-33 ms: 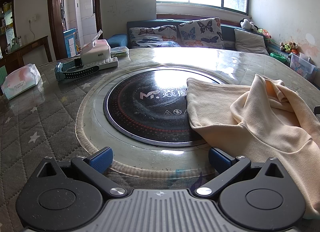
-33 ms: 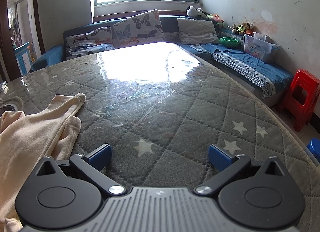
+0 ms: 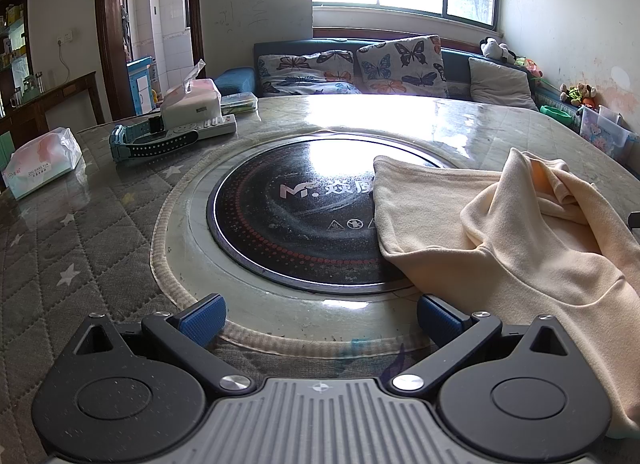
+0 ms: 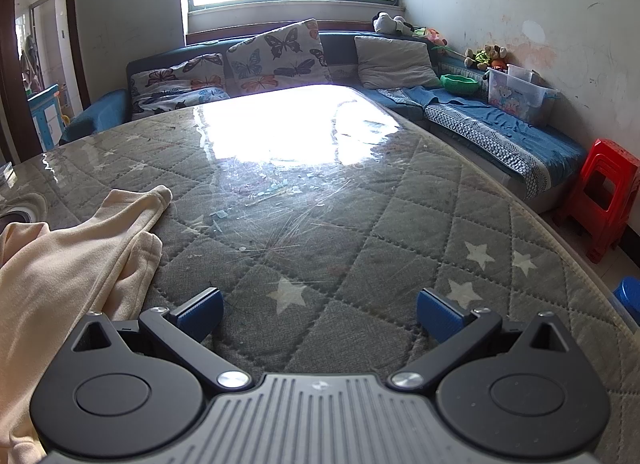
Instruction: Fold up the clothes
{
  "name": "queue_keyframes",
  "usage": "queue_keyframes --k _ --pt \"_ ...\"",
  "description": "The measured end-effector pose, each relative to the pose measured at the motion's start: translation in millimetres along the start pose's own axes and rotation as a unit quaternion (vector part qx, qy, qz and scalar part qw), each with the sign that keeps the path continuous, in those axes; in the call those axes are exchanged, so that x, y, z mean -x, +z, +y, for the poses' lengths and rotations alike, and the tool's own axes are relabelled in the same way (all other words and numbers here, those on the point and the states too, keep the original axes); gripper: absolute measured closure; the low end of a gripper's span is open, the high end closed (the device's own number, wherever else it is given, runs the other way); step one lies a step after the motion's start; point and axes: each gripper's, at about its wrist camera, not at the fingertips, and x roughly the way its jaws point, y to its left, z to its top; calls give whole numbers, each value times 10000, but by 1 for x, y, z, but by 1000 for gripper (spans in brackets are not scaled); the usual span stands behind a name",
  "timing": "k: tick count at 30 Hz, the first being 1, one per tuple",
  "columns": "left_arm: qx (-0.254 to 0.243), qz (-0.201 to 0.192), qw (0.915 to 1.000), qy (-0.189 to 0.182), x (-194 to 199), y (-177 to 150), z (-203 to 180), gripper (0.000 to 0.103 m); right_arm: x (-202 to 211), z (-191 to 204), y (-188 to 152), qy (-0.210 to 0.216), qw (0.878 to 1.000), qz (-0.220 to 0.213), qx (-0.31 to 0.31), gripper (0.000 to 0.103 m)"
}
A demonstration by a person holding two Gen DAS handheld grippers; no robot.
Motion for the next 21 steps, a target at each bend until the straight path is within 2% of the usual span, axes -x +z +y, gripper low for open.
queue_keyframes --k 9,15,21 --pt "-6 22 10000 14 -2 0 0 0 -2 0 -1 32 10000 37 -24 0" --pt "132 123 9997 136 5 1 -4 0 -2 -3 -1 48 10000 46 -41 0" --pt "254 210 9994 106 16 1 -9 0 -1 -4 -2 43 10000 10 -42 0"
